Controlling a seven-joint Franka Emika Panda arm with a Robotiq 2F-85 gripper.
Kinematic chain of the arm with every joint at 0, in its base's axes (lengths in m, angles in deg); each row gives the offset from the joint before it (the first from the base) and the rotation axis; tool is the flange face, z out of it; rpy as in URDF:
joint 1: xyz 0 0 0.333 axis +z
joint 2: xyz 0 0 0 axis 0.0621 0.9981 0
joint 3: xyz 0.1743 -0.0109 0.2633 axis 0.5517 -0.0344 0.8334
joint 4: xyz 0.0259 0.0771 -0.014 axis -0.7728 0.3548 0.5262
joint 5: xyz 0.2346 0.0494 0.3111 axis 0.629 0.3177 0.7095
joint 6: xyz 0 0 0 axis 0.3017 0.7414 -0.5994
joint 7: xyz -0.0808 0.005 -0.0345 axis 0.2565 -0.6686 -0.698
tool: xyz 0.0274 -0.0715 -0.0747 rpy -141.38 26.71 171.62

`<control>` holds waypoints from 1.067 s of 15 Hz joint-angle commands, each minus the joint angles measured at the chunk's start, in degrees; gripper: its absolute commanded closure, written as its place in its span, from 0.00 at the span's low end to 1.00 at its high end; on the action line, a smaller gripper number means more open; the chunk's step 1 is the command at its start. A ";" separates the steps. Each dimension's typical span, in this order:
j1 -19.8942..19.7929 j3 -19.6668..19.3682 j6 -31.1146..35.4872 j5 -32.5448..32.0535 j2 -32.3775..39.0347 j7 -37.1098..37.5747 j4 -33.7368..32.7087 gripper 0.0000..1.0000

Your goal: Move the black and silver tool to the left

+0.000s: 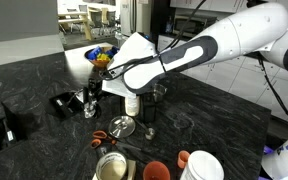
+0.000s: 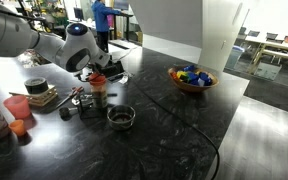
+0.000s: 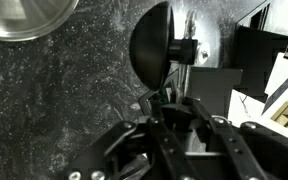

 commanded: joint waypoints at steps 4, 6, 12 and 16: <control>0.23 0.11 -0.95 -0.27 1.81 0.85 -2.12 0.90; 0.18 0.18 -1.20 -0.13 2.03 0.91 -1.92 0.90; -0.04 0.25 -1.91 -0.31 1.86 0.36 -1.52 0.39; -0.01 0.25 -0.67 -0.20 1.59 0.25 -0.60 0.37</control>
